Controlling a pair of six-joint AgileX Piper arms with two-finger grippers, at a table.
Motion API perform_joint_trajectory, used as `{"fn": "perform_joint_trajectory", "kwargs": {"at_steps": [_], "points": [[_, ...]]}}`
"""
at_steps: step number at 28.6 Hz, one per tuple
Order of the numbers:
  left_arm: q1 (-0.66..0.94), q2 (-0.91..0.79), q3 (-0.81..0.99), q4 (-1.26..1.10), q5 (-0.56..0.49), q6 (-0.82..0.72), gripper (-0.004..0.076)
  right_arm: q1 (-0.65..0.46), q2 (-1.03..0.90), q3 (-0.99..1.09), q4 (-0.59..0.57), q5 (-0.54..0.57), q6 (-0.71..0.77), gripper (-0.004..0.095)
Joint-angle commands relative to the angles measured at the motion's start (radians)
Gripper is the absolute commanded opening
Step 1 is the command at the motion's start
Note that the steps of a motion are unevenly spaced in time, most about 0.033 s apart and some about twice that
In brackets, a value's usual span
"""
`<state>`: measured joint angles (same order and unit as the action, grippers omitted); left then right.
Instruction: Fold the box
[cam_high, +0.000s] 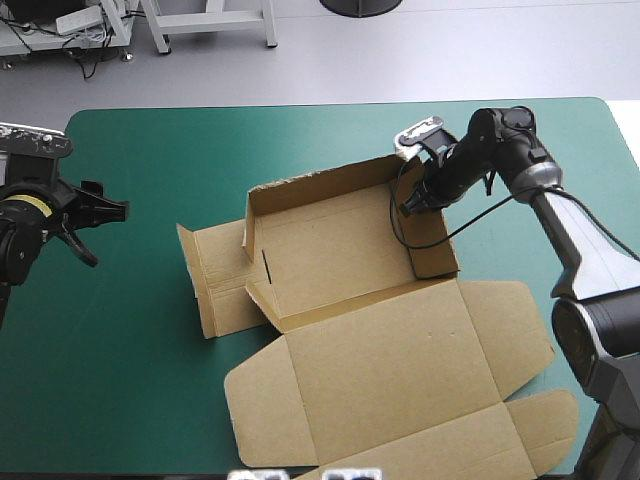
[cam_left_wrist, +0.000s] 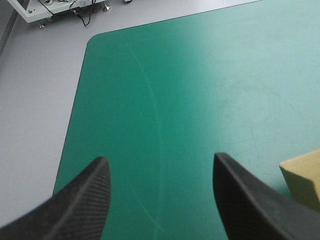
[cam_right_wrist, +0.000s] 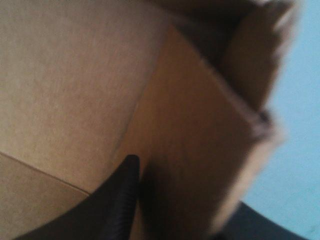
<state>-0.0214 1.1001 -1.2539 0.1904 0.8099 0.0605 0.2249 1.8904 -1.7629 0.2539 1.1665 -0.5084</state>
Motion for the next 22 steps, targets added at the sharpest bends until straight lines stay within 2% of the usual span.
{"fn": "perform_joint_trajectory", "kwargs": {"at_steps": [1, 3, 5, 13, 22], "points": [[0.000, -0.015, -0.035, 0.006, -0.053, 0.012, 0.0433, 0.001, -0.031, -0.056, 0.015, 0.087, 0.009, 0.0566], [0.000, -0.015, -0.035, 0.006, -0.051, 0.016, 0.0433, 0.001, -0.035, -0.078, 0.005, 0.088, 0.084, 0.0698], [0.000, -0.015, -0.035, 0.006, -0.051, 0.018, 0.0431, 0.001, -0.053, -0.101, -0.014, 0.088, 0.167, 0.0755], [0.000, 0.002, -0.035, 0.014, -0.051, 0.046, 0.0416, 0.001, -0.180, -0.110, -0.034, 0.088, 0.149, 0.0753], [0.000, 0.006, -0.035, 0.003, -0.026, 0.046, 0.0401, 0.001, -0.101, -0.108, -0.031, 0.088, 0.159, 0.0752]]}}
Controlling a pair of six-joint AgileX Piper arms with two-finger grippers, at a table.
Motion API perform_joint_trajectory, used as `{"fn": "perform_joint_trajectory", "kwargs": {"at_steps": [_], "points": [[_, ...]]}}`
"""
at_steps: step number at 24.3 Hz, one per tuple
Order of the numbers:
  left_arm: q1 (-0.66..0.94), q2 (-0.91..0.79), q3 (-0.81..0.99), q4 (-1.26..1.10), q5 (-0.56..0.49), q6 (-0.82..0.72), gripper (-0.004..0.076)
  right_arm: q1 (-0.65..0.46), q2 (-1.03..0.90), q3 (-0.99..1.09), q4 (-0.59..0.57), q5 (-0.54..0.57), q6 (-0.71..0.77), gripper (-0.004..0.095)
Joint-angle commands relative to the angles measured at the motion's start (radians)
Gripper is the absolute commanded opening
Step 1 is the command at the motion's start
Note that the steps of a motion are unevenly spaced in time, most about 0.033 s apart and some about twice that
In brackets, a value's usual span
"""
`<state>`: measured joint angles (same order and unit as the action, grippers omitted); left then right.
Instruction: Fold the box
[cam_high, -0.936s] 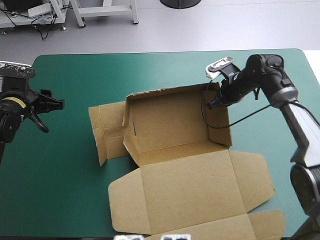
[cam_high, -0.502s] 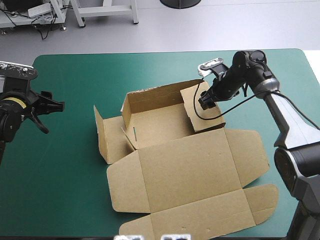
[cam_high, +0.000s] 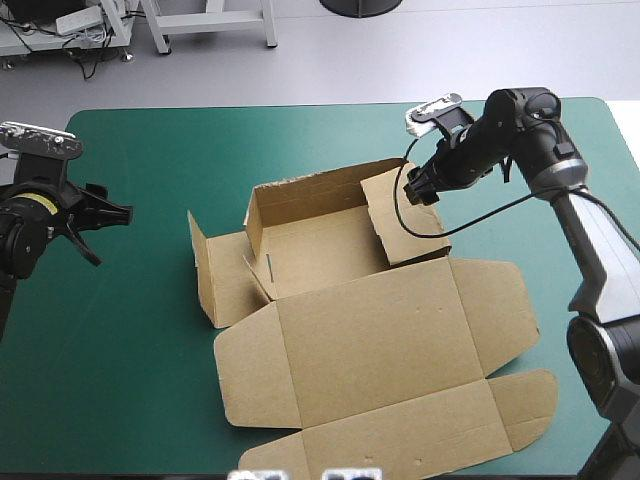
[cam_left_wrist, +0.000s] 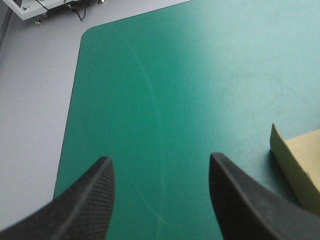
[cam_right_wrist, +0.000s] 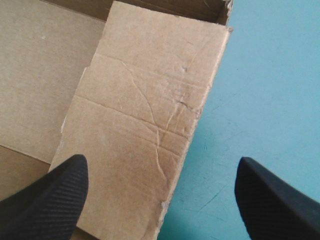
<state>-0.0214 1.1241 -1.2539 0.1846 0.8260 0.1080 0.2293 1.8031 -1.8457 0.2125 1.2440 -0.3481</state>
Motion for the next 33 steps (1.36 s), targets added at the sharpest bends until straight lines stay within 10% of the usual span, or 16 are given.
{"fn": "perform_joint_trajectory", "kwargs": {"at_steps": [1, 10, 14, 33], "points": [[0.000, -0.018, -0.035, 0.009, -0.039, -0.002, 0.0401, -0.003, 0.003, -0.026, 0.010, 0.011, -0.001, 0.0752], [0.000, -0.018, -0.035, -0.047, -0.044, 0.005, 0.0401, -0.001, 0.240, -0.033, 0.093, 0.011, 0.046, 0.0674], [0.000, -0.018, -0.035, -0.047, -0.036, 0.031, 0.0401, -0.001, 0.247, -0.037, 0.101, 0.011, 0.007, -0.0005], [0.001, -0.018, -0.035, 0.142, -0.037, -0.108, 0.0401, -0.152, -0.244, -0.429, 0.241, 0.011, -0.053, -0.0018]]}}
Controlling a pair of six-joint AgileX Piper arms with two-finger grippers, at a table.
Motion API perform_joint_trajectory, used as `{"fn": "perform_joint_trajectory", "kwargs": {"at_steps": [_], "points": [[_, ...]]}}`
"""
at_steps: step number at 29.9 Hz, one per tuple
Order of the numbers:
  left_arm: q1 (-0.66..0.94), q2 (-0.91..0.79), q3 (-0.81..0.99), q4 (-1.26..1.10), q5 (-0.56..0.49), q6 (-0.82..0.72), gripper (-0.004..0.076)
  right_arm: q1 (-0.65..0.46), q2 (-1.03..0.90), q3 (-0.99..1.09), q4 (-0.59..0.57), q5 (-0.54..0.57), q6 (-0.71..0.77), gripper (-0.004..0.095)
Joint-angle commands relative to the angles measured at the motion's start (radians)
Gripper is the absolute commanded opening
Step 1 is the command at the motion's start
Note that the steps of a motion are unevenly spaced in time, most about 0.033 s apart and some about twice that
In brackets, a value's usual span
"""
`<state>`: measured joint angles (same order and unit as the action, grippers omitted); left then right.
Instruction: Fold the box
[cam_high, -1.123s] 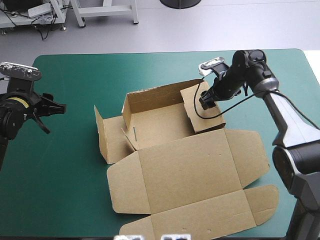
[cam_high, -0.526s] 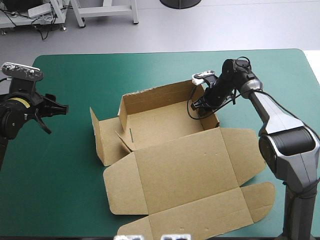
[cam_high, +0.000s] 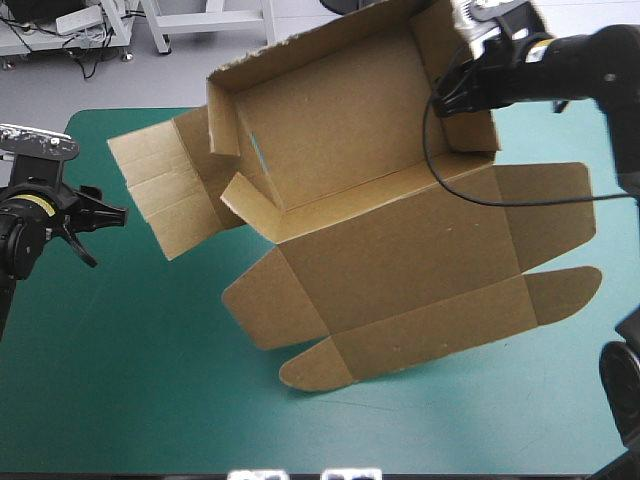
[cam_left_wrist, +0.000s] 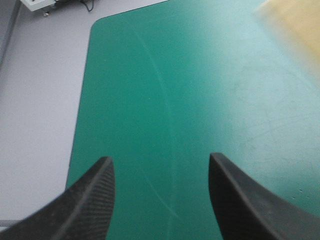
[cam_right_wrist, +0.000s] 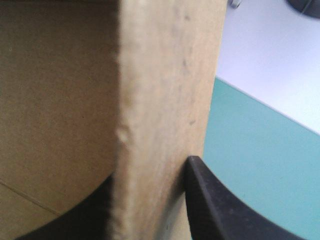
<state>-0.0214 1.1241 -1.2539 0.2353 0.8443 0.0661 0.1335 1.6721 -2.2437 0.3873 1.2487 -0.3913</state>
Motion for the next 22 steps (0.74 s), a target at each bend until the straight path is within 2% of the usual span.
{"fn": "perform_joint_trajectory", "kwargs": {"at_steps": [1, 7, 9, 13, 16, 19, 22], "points": [[0.001, -0.018, -0.035, 0.124, -0.055, -0.092, 0.0401, -0.085, -0.135, -0.031, 0.094, 0.006, -0.014, -0.0018], [0.001, -0.018, -0.035, 0.230, -0.068, -0.178, 0.0401, -0.228, -0.201, -0.028, 0.295, 0.006, -0.054, -0.0018], [0.001, -0.018, -0.029, 0.228, -0.103, -0.178, 0.0401, -0.230, -0.203, -0.016, 0.335, 0.006, -0.069, -0.0018], [0.011, -0.006, 0.038, 0.226, -0.243, -0.212, 0.0401, -0.230, -0.203, 0.032, 0.397, 0.006, -0.095, -0.0018], [0.070, 0.051, 0.081, 0.143, -0.268, -0.198, 0.0401, -0.230, -0.203, 0.081, 0.401, 0.006, -0.095, -0.0018], [0.146, 0.108, 0.117, -0.157, -0.290, -0.032, 0.0403, -0.230, -0.203, 0.115, 0.397, 0.006, -0.107, -0.0018], [0.227, 0.170, 0.135, -0.659, -0.264, 0.310, 0.0403, -0.230, -0.202, 0.137, 0.397, 0.006, -0.120, -0.0018]]}}
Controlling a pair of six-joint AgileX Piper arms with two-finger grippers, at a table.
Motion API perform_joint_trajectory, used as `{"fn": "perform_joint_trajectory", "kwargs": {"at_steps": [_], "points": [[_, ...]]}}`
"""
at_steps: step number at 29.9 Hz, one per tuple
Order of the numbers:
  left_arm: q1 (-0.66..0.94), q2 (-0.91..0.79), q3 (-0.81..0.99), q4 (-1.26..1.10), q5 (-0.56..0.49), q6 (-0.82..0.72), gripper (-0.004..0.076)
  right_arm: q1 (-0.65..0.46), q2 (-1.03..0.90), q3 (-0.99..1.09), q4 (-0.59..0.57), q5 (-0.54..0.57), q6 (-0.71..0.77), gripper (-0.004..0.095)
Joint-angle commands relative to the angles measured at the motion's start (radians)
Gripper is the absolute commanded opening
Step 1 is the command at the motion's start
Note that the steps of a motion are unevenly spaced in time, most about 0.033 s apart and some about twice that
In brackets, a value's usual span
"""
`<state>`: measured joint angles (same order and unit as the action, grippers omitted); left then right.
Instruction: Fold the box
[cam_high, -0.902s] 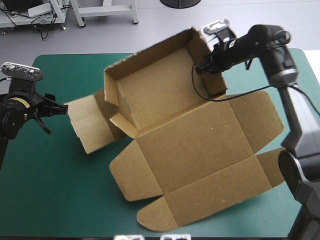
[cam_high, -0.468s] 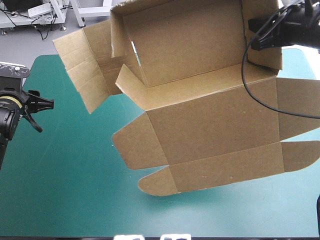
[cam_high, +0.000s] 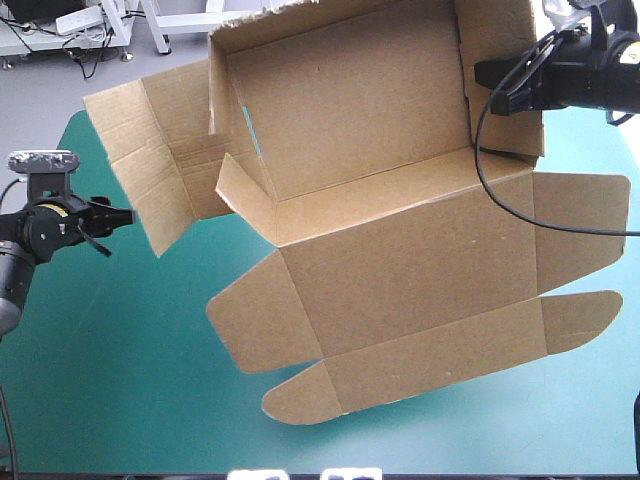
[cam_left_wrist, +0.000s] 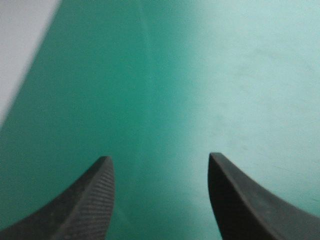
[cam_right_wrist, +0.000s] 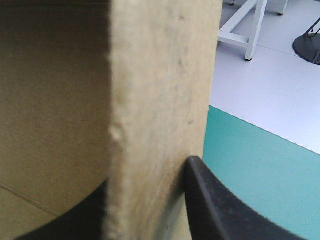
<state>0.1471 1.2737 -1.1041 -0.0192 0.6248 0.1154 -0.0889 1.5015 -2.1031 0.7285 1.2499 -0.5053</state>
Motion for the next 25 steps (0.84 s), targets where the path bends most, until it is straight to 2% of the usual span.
{"fn": "perform_joint_trajectory", "kwargs": {"at_steps": [1, 3, 6, 9, 15, 18, 25], "points": [[0.082, 0.039, -0.014, -0.588, 0.000, 0.393, 0.0403, -0.007, -0.031, 0.002, 0.056, 0.005, -0.008, -0.0018], [0.119, 0.069, -0.014, -0.858, 0.108, 0.608, 0.0403, -0.007, -0.031, 0.009, 0.056, 0.005, -0.011, -0.0018], [0.163, 0.101, -0.014, -1.141, 0.305, 0.765, 0.0403, -0.007, -0.031, 0.010, 0.056, 0.005, -0.011, -0.0018], [0.181, 0.111, -0.016, -1.255, 0.475, 0.835, 0.0403, -0.007, -0.031, 0.010, 0.057, 0.005, -0.015, -0.0018], [0.181, 0.117, -0.016, -1.581, 0.674, 0.897, 0.0403, -0.007, -0.031, 0.010, 0.096, 0.005, -0.027, -0.0018], [0.163, 0.113, -0.018, -1.689, 0.672, 0.877, 0.0403, -0.007, -0.031, 0.010, 0.117, 0.005, -0.033, -0.0018], [0.060, 0.111, -0.055, -1.663, 0.674, 0.873, 0.0403, -0.007, -0.023, 0.010, 0.115, 0.005, -0.036, -0.0018]]}}
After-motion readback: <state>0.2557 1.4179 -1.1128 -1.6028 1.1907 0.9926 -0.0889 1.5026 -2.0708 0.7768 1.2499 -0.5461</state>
